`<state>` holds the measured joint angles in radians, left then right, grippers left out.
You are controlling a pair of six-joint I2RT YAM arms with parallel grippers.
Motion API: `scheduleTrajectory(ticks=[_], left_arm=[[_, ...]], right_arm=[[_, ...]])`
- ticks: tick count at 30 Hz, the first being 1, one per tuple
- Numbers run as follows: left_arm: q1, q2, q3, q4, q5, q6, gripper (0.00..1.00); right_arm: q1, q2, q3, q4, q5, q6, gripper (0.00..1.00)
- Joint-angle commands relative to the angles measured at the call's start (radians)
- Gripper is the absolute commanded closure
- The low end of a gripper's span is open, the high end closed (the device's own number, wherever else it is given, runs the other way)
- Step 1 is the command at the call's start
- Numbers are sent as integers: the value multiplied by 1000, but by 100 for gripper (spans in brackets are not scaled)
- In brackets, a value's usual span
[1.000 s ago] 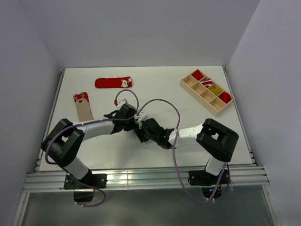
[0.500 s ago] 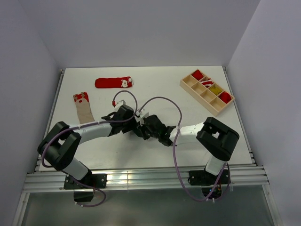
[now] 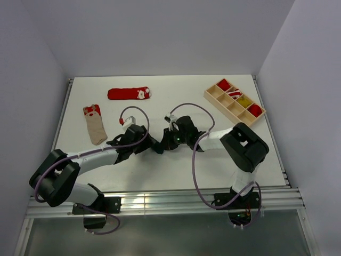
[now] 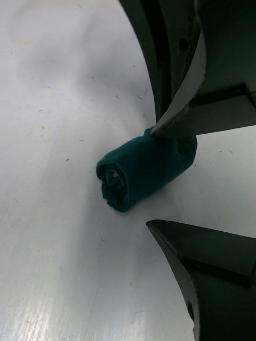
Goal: Roll the socks
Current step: Roll the sock at the center of the board.
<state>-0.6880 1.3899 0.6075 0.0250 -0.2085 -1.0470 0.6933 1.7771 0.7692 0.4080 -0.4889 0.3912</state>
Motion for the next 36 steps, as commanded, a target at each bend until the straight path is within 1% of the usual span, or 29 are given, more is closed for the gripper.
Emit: scheduleTrajectory(ticks=[1,8,12,18,22,29,34,36], left_arm=[[7,-6,-12,84,-23,-25,33],[11,50,-35,157,-23,-59,33],[15,72,-32,148,-34,-76,33],[16,64,-71,159,-52,-111,33],[18,95,-63,153,-55,-120,33],[19,167,-54,147,-49,-127,37],[19,201,-49,136,-32,-128,39],[19,207,-43,125,-31,-125,42]], right_arm=[[-28,68,22,-67,-142,63,100],[-49,120,33,-41,-201,109,100],[-63,137,36,-37,-218,133,100],[-72,162,42,-35,-229,144,100],[-72,180,51,-41,-243,152,100],[-84,211,64,-63,-257,184,100],[-100,254,73,-60,-295,221,100],[-106,260,76,-64,-292,233,100]])
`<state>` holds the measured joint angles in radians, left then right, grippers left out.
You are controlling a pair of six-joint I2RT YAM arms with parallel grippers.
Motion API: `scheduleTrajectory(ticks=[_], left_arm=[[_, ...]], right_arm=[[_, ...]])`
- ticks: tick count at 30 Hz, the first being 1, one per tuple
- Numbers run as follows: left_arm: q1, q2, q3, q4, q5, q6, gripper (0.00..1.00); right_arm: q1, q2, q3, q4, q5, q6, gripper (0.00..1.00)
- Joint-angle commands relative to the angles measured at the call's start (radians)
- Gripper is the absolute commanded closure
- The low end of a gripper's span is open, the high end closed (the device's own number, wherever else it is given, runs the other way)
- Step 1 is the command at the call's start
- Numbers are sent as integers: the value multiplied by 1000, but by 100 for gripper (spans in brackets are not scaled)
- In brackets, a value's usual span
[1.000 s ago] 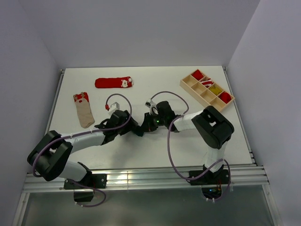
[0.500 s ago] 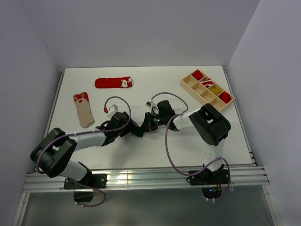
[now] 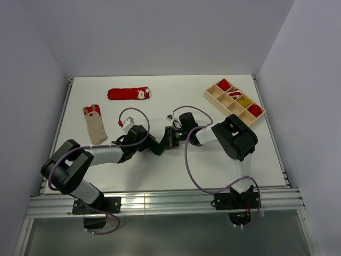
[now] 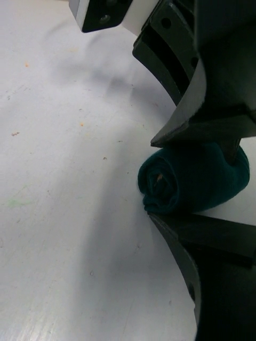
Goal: Roll the socks
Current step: Roll the sock at the center of the board.
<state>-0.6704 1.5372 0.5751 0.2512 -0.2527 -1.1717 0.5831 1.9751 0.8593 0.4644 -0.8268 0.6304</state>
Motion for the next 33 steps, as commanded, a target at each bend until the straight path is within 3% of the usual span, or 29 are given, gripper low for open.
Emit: scheduleTrajectory(ticks=[1,6,7,10,13,18,22,25,33], left_arm=[[2,61,-9,-107,10,1,46],[2,63,28,-168,15,27,62],[2,66,35,-179,16,33,74],[0,75,75,-237,26,56,93],[0,89,123,-306,35,87,100],[0,124,193,-383,52,142,100],[-1,152,230,-432,72,171,100],[-1,159,252,-457,75,188,100],[-1,173,292,-486,98,211,100]], right_arm=[[3,62,-17,-118,48,0,100],[-5,13,-34,-141,103,-31,99],[-3,-2,-39,-148,133,-47,97],[0,-85,-57,-165,187,-90,86],[21,-179,-74,-208,290,-142,72],[98,-361,-106,-253,594,-239,50],[196,-453,-124,-257,825,-348,40],[268,-487,-140,-230,948,-412,36],[428,-441,-120,-168,1083,-535,32]])
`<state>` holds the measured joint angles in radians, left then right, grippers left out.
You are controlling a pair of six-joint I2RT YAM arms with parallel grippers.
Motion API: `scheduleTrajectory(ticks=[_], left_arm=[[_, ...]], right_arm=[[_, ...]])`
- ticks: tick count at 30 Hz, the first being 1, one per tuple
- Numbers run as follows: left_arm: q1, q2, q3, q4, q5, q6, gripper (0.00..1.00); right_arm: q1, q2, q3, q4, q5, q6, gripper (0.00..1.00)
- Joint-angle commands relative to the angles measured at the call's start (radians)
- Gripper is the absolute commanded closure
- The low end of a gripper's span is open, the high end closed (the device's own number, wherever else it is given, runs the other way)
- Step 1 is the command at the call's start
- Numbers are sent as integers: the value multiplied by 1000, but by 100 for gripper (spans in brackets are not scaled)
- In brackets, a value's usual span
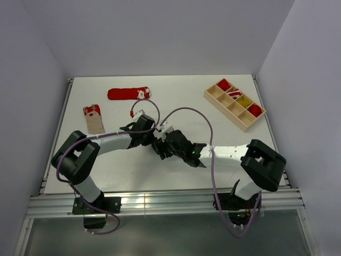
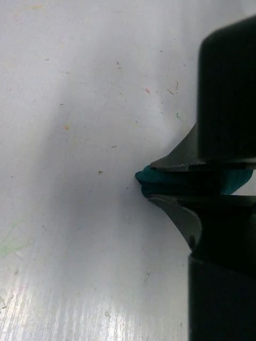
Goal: Roll the socks
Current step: Roll the sock at the center of the board.
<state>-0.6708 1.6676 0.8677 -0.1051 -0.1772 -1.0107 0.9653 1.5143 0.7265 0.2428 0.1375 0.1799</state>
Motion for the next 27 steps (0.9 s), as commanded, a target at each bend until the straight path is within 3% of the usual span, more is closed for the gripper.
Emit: scheduleTrajectory(ticks=[1,10,27], left_arm=[[-1,44,2,-130,25,52,100],[-1,60,16,-133,53,64,100],[-1,64,13,-123,90,61,100]], right_arm=[[56,30,17,62,123,-95,32],[124,158,82,98,243,-145,31],[138,311,125,130,254,-148,35]])
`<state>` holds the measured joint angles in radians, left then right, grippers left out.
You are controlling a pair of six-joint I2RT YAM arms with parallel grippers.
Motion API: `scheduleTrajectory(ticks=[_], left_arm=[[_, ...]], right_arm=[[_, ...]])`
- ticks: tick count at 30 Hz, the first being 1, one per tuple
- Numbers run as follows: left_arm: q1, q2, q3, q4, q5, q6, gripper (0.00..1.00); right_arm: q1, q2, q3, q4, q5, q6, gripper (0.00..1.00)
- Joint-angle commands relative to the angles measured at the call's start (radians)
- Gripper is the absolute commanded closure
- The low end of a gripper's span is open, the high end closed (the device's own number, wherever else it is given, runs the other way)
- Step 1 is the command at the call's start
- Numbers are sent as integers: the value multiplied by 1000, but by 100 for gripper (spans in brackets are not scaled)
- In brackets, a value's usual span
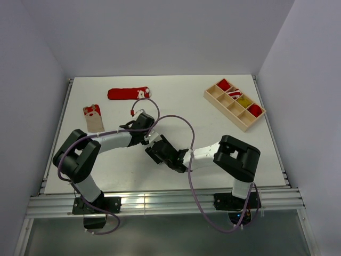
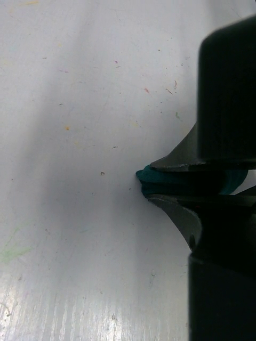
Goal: Roll the socks
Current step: Roll the sock at the center of the board, then pick up the sock at the center of the board.
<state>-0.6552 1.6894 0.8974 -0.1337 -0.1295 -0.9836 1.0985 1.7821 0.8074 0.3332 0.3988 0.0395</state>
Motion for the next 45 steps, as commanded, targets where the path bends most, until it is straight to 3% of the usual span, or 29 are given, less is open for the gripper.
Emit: scheduleTrajectory(ticks=[1,10,13,17,22,26,35,39,45], left_arm=[[-17,42,-17,-95,42,33,100],[-17,47,-20,-83,68,46,100],[-17,50,-22,-75,80,48,100],[-17,49,-23,-66,97,46,100],[-8,15,-18,-78,67,42,91],[22,-42,-3,-87,39,52,67],[140,-135,43,-107,4,57,36],[198,-186,58,-116,4,49,30],[333,-306,87,-155,36,62,29]], right_arm=[[3,49,44,41,-8,-7,36],[1,123,87,12,-47,-16,51],[0,151,107,-14,-67,-15,66],[-9,152,105,-36,-83,-10,100],[-29,91,53,-74,-106,7,100],[-32,37,35,-137,-100,31,100],[-35,-50,-19,-198,-89,95,100],[-35,-95,-42,-207,-78,114,100],[-54,-191,-54,-232,-37,137,100]])
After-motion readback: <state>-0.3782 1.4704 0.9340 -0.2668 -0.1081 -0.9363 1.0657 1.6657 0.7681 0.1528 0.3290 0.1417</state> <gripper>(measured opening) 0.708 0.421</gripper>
